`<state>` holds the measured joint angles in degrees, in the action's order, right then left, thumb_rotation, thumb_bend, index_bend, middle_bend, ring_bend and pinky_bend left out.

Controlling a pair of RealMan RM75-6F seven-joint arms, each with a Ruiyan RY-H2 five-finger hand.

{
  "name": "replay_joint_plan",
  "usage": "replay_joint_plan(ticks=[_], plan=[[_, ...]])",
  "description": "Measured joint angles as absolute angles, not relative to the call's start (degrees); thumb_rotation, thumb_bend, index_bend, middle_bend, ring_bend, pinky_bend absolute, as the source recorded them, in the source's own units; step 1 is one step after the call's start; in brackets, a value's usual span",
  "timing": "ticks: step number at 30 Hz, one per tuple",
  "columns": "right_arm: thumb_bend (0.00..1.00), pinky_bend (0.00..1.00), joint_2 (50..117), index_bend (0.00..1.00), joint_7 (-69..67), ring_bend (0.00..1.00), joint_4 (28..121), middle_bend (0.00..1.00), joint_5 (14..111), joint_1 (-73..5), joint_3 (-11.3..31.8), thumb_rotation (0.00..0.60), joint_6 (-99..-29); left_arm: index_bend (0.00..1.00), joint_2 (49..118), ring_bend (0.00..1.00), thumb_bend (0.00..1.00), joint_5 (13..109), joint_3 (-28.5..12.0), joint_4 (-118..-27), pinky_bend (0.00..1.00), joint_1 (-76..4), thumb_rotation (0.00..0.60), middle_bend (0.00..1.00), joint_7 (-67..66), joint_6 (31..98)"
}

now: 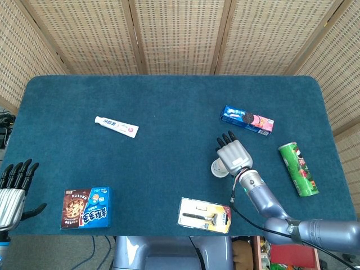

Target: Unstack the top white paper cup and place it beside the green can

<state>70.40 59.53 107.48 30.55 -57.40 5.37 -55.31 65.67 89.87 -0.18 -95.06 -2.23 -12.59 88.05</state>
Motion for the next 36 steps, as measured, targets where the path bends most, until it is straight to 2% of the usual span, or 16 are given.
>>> replay_joint_plan(ticks=[36], plan=[[0.43, 0.02, 74.15, 0.35, 52.15, 0.00, 102.66, 0.14, 34.26, -58.03, 2.45, 0.600, -58.17, 0.00, 65.82, 0.00, 0.00, 89.98, -0.10, -94.74, 0.00, -2.49, 0.600, 0.00, -12.61, 87.82]])
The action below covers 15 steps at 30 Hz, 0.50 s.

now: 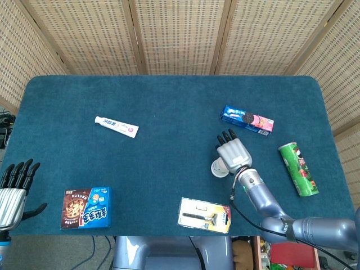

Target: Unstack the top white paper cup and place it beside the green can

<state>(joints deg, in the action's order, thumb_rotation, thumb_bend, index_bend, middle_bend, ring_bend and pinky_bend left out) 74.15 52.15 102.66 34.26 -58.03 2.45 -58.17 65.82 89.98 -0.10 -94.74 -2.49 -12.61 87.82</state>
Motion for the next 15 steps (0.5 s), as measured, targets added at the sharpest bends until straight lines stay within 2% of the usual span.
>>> replay_joint_plan(ticks=[15], plan=[[0.43, 0.03, 74.97, 0.36, 52.31, 0.00, 101.82, 0.14, 33.73, -58.68, 1.98, 0.600, -58.52, 0.00, 65.77, 0.00, 0.00, 90.36, 0.07, -94.78, 0.00, -2.51, 0.600, 0.00, -12.56, 87.88]])
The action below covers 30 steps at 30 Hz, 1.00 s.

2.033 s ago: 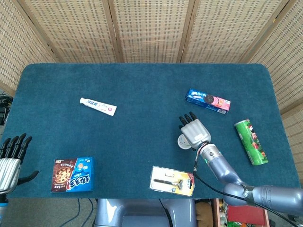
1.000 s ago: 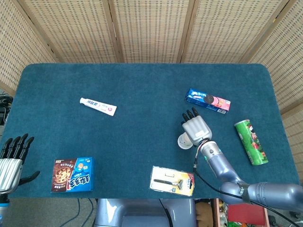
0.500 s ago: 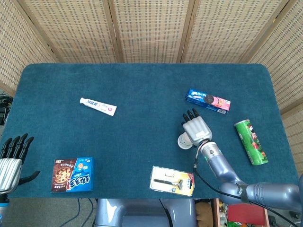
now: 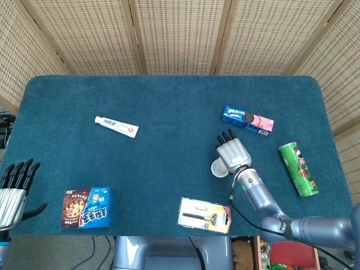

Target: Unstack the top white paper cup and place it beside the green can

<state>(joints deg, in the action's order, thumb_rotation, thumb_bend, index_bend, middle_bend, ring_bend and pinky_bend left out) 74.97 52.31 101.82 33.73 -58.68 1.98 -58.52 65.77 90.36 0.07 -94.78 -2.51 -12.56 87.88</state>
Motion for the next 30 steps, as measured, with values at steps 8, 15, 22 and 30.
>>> replay_joint_plan(ticks=[8, 15, 22, 30], plan=[[0.43, 0.04, 75.84, 0.36, 52.36, 0.00, 101.19, 0.15, 33.23, -59.10, 1.80, 0.600, -58.33, 0.00, 65.77, 0.00, 0.00, 90.35, 0.05, -94.68, 0.00, -2.49, 0.600, 0.00, -12.44, 87.99], [0.43, 0.05, 76.61, 0.41, 52.40, 0.00, 100.61, 0.18, 32.97, -59.44, 1.71, 0.600, -58.35, 0.00, 65.73, 0.00, 0.00, 90.40, 0.09, -94.71, 0.00, -2.51, 0.600, 0.00, -12.37, 87.95], [0.43, 0.06, 77.28, 0.45, 52.45, 0.00, 99.91, 0.20, 33.31, -59.46, 1.64, 0.600, -59.23, 0.00, 65.77, 0.00, 0.00, 90.59, 0.19, -94.67, 0.00, -2.54, 0.600, 0.00, -12.44, 87.93], [0.43, 0.06, 77.14, 0.47, 52.77, 0.00, 100.20, 0.20, 33.76, -59.53, 1.64, 0.600, -59.87, 0.00, 65.83, 0.00, 0.00, 90.67, 0.22, -94.63, 0.00, -2.53, 0.600, 0.00, -12.55, 87.98]])
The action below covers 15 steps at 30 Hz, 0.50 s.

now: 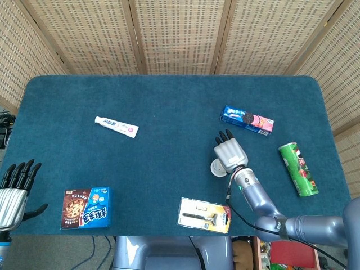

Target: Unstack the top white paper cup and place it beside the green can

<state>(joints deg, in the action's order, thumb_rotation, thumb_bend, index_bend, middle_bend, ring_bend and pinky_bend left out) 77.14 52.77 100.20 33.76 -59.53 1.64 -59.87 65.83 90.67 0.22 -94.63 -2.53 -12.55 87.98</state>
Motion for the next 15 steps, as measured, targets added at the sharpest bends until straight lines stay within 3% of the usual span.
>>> replay_joint_plan(ticks=[15], plan=[[0.44, 0.06, 73.69, 0.48, 56.61, 0.00, 105.24, 0.21, 32.63, -60.79, 2.41, 0.600, -63.43, 0.00, 65.77, 0.00, 0.00, 90.82, 0.31, -94.51, 0.00, -2.44, 0.600, 0.00, -12.36, 88.15]])
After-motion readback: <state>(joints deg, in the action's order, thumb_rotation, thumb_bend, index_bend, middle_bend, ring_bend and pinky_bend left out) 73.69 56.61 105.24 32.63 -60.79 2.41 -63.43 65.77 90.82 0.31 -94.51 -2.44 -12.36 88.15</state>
